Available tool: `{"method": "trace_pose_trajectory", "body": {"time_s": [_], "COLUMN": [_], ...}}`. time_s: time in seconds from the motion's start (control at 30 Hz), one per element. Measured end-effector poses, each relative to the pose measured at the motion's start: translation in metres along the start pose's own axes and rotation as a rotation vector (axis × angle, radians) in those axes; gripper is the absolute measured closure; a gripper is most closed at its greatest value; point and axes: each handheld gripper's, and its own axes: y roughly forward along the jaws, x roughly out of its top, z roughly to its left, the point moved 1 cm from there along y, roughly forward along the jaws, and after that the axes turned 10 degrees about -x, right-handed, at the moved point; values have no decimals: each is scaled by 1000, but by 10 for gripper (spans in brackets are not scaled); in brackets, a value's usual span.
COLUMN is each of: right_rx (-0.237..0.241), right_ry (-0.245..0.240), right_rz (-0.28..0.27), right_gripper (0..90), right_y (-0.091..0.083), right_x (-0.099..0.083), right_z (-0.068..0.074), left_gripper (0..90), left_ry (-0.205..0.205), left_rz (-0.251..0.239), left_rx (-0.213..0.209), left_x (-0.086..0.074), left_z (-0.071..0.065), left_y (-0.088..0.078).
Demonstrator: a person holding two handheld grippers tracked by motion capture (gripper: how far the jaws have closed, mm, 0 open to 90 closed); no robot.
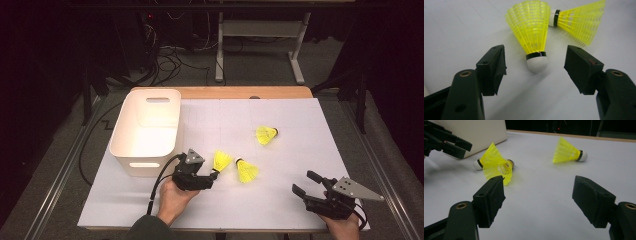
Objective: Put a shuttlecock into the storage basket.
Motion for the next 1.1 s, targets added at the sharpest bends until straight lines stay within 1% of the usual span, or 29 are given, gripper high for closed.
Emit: {"method": "trace_pose_trajectory", "body": {"time_s": [0.2,0.3,0.37,0.47,0.5,0.57,0.83,1.1], "right_rx": [0,0,-1,-1,-1,-1,-2,0], "right_ry": [-1,-1,-1,-1,-2,-2,-1,1], "right_rz": [0,1,2,2,2,3,4,5], "right_gripper": [264,264,264,264,264,264,264,264], "right_y": [0,0,0,0,0,0,0,0], "right_x": [0,0,0,0,0,0,0,0], "right_z": [0,0,0,0,0,0,-1,-1], "left_gripper": [349,346,337,335,334,333,334,344], "left_ry": [-23,-30,-28,-27,-27,-30,-38,-59], "left_rz": [15,33,41,51,63,62,110,149], "left_rx": [9,8,20,19,18,21,28,30], "left_x": [5,9,12,15,17,18,26,29], "left_z": [5,5,5,6,6,5,4,7], "left_y": [7,10,13,15,17,19,29,38]}}
